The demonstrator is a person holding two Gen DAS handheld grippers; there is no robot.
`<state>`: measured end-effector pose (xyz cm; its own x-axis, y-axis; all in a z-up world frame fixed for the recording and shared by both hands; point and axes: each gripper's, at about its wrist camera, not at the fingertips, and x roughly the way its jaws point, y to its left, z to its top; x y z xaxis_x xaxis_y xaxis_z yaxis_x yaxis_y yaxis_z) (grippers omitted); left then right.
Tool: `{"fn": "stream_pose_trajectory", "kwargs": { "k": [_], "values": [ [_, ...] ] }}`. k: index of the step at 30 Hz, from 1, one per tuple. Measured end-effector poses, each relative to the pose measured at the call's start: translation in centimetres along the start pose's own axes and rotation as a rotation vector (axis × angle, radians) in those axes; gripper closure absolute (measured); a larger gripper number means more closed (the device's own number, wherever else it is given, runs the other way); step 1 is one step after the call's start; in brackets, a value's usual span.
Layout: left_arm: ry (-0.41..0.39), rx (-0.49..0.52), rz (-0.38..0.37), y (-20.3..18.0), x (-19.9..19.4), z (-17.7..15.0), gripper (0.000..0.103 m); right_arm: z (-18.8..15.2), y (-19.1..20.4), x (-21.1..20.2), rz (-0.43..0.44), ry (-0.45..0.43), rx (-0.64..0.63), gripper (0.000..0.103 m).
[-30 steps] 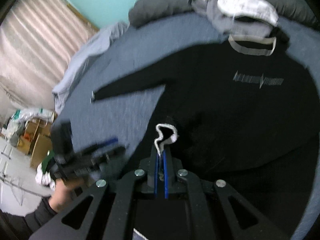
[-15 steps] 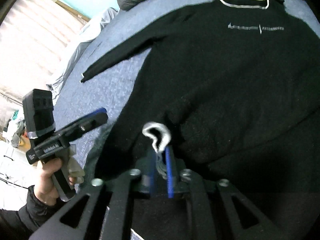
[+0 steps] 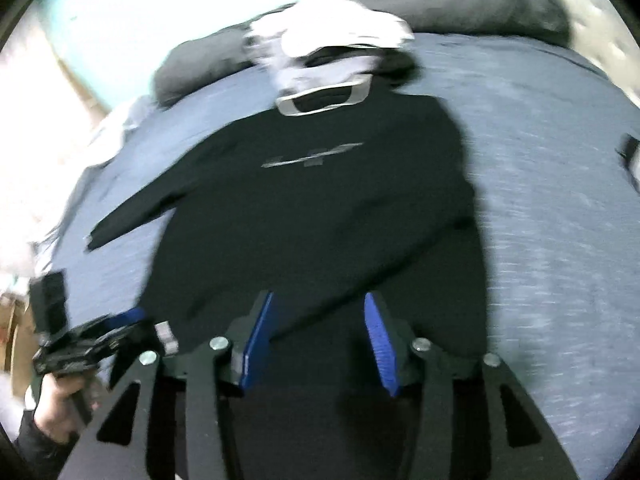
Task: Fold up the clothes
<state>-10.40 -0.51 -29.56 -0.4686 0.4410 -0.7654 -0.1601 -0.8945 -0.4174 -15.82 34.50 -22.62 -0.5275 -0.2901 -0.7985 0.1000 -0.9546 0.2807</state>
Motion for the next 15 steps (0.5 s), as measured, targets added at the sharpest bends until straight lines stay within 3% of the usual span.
{"fn": "stream_pose_trajectory", "kwargs": {
  "k": [7, 12, 15],
  "values": [
    [0.031, -0.002, 0.008, 0.3, 1.6, -0.1, 0.043, 1.8, -6.7, 0.7, -0.137, -0.004, 0.048, 0.055],
    [0.033, -0.002, 0.008, 0.6, 1.3, -0.3, 0.08, 2.3, -8.1, 1.7, -0.13, -0.015, 0.076, 0.055],
    [0.029, 0.006, -0.01, 0.4, 0.8, -0.4, 0.095, 2.2, -8.4, 2.3, -0.13, -0.009, 0.077, 0.055]
  ]
}}
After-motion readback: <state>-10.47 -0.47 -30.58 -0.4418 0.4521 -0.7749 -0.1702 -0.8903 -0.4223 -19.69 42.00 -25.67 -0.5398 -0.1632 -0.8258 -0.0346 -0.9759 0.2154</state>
